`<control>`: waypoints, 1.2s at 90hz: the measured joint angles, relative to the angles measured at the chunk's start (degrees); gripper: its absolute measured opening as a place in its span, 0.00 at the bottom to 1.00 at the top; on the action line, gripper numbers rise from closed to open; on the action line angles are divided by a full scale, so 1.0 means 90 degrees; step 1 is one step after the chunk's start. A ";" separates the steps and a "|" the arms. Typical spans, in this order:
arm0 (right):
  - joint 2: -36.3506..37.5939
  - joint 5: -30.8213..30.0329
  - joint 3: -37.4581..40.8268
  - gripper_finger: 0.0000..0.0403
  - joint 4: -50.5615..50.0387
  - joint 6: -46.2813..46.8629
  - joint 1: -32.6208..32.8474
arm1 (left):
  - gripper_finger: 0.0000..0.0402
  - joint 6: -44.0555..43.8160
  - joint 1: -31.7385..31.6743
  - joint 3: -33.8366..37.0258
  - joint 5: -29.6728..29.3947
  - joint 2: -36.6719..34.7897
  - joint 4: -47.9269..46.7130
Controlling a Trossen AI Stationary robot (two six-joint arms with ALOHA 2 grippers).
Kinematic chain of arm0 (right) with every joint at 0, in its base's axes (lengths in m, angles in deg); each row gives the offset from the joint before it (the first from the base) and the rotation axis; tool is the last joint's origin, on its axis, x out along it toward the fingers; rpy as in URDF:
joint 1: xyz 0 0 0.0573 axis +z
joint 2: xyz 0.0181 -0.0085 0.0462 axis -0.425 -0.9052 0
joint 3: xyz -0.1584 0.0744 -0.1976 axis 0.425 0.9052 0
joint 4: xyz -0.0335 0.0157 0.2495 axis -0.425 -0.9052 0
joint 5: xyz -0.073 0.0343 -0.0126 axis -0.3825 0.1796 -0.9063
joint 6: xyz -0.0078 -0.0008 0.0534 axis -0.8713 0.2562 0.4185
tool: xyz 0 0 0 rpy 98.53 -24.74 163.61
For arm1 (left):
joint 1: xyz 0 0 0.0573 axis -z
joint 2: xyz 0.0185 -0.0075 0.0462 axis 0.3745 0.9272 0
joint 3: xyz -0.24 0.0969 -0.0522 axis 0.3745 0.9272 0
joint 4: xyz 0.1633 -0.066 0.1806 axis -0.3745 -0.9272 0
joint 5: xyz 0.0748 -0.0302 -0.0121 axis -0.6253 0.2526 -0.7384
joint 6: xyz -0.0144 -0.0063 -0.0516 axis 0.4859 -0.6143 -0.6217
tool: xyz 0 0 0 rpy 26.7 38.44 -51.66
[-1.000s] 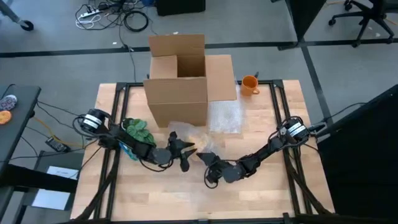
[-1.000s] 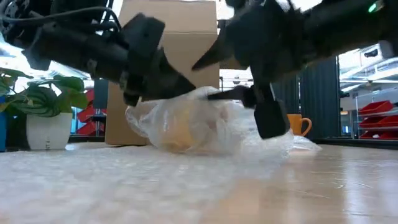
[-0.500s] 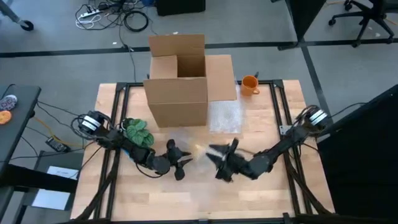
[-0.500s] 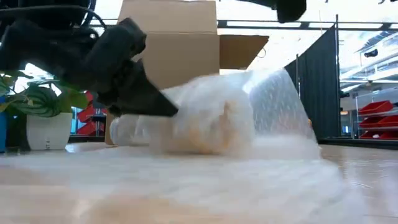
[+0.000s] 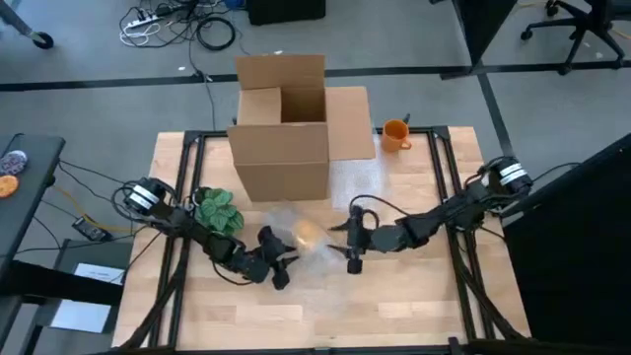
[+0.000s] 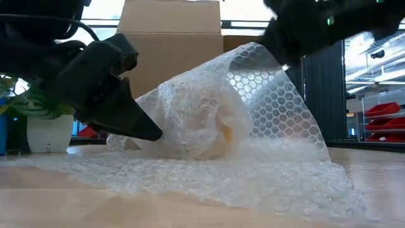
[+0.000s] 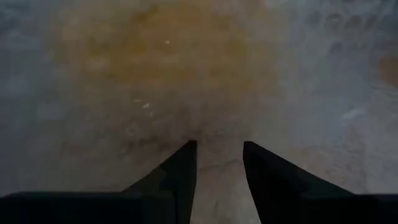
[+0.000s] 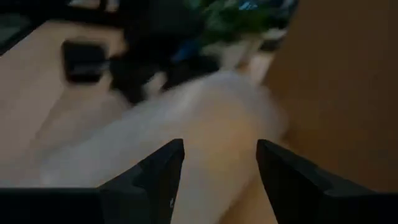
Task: Wrap mug
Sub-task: Wrap the yellow mug with the bubble wrap
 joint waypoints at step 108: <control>-0.1428 0.0753 -0.0999 0.45 -0.0168 -0.0885 0.0324 | 0.29 0.0420 0.0085 -0.2237 -0.1520 -0.1271 -0.5371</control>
